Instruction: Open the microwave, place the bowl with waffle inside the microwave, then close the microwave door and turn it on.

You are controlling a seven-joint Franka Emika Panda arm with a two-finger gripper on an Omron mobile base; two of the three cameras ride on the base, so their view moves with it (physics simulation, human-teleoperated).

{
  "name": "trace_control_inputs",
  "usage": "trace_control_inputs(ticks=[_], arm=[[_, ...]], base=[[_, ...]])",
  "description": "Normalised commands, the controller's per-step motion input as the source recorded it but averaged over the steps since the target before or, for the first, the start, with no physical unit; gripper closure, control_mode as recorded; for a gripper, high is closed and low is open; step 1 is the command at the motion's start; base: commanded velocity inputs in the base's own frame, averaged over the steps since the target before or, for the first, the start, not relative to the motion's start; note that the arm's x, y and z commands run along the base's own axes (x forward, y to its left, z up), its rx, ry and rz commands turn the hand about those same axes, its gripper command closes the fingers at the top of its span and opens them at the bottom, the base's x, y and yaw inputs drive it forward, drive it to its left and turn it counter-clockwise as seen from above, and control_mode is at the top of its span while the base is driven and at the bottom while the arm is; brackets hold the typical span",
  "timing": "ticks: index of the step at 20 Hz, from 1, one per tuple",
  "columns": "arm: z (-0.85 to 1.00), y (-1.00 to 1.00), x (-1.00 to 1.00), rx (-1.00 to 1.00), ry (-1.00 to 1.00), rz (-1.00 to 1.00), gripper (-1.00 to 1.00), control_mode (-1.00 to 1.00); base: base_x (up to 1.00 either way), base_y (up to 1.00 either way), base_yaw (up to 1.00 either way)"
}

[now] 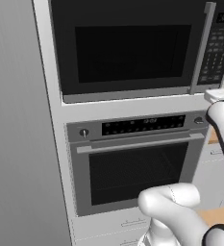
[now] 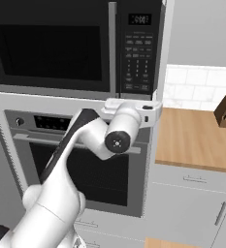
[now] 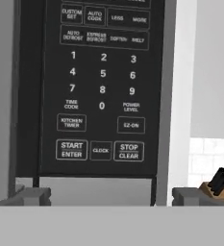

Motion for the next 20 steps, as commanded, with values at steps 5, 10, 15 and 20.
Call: trace_control_inputs(ticks=[5, 10, 15, 20], arm=[[0.00, 0.00, 0.42, 0.00, 0.00, 0.00, -1.00, -1.00], [0.00, -0.03, 0.21, 0.00, 0.00, 0.00, -1.00, -1.00], [0.05, -0.16, 0.00, 0.00, 0.01, -0.03, -1.00, -1.00], [0.08, -0.11, 0.00, 0.00, 0.00, -0.08, -1.00, -1.00]], base=[[0.00, 0.00, 0.00], [0.00, 0.00, 0.00], [0.00, 0.00, 0.00], [0.00, 0.00, 0.00]])
